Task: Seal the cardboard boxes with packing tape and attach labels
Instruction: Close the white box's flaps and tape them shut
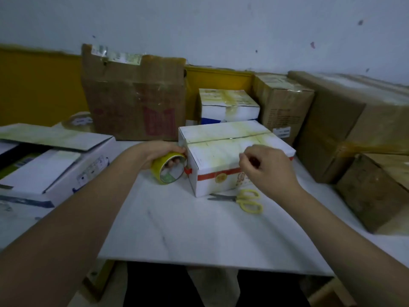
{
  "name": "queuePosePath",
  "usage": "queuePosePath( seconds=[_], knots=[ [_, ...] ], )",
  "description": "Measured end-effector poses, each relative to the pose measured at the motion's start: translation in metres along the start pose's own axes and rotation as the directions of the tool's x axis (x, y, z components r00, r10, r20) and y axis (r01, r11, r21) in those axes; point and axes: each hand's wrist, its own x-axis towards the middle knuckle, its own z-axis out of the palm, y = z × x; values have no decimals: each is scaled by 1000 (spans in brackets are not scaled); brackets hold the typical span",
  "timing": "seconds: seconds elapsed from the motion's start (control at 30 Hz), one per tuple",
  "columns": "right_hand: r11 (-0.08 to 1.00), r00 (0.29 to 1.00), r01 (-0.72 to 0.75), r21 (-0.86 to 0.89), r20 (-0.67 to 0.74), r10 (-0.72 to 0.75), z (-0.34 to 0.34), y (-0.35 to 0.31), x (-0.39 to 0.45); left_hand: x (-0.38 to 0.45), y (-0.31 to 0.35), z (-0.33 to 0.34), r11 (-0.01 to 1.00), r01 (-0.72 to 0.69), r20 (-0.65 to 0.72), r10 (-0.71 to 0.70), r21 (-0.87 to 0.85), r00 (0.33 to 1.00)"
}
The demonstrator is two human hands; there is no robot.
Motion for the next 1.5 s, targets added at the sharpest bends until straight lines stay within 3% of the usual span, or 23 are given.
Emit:
queuePosePath(
  seconds=[0.07, 0.13, 0.23, 0.4, 0.5, 0.57, 0.63, 0.77, 0.9, 1.07, 1.23, 1.37, 1.43, 1.5],
  knots=[
    [987, 958, -59, -151, 269, 98, 7, 21, -26, 0, -4, 5, 998, -44, -26, 43, -41, 999],
    [989, 880, -57, -140, 460, 116, 15, 34, -43, -1, -7, 6, 996, -80, -23, 79, -36, 997],
    [993, 852, -59, -100, 514, 102, 13, 36, -50, -4, -12, 7, 995, -86, 48, 89, -46, 995],
    [954, 779, 28, -298, 604, 166, -25, 32, -52, -12, -16, 12, 998, -30, 242, 44, -60, 969],
    [954, 718, 3, -300, 665, 207, -74, 27, -42, -14, -13, 16, 995, -5, 298, 34, -97, 954],
    [963, 726, -38, -266, 656, 209, -104, 15, -30, -17, -11, 17, 996, 0, 321, 29, -91, 947],
    [984, 783, -101, -149, 597, 171, -114, 0, -14, -20, -8, 16, 997, -2, 351, 28, -73, 936],
    [963, 871, -250, 103, 459, 177, -56, -35, 32, -23, 0, 17, 1000, 23, 373, -18, -9, 928],
    [736, 824, -537, 413, 443, 353, 25, -77, 67, -17, 6, 11, 993, 65, 397, -101, 103, 912],
    [679, 801, -587, 441, 443, 404, 47, -66, 79, -14, 5, -1, 977, 78, 394, -152, 198, 906],
    [635, 791, -590, 499, 512, 333, 48, -55, 82, -17, -2, -9, 979, -32, 364, -44, 201, 930],
    [539, 668, -709, 455, 679, 304, 21, -60, 87, -23, -14, -16, 994, -103, 434, 79, 33, 897],
    [593, 594, -724, 353, 756, 276, -1, -64, 83, -21, -18, -18, 995, -97, 444, 83, 8, 892],
    [650, 472, -726, 225, 851, 233, -20, -70, 73, -20, -19, -17, 996, -86, 443, 81, -9, 893]
  ],
)
